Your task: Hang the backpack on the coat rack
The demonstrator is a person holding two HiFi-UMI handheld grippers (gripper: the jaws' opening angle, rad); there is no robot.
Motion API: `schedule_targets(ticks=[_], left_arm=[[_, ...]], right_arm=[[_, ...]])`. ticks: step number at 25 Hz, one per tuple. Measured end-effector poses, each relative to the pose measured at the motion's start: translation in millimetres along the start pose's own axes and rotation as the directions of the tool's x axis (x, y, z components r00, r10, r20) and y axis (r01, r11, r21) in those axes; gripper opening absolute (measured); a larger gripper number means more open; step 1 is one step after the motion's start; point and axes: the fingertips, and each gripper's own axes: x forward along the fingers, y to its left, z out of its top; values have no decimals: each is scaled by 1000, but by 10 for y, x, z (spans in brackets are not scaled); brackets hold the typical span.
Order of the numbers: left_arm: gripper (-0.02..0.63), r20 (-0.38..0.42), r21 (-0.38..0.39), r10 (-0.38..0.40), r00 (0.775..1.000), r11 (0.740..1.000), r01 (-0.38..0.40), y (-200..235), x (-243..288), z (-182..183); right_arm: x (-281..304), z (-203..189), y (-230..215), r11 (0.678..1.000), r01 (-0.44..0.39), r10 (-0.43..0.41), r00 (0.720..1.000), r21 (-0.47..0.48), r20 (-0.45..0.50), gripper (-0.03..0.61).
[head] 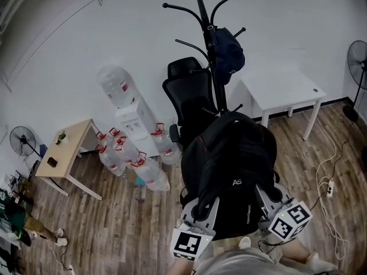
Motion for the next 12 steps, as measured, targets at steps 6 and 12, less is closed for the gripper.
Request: schedule_targets(ticks=[6,12], left_arm=[[26,6,0,46,999,999,-46,68,382,74],[28,10,17,88,996,996,-88,106,724,118]], right_arm=[[204,168,-327,999,-46,46,999,-8,2,32],[359,300,-626,996,-90,89,996,-25,-3,32]])
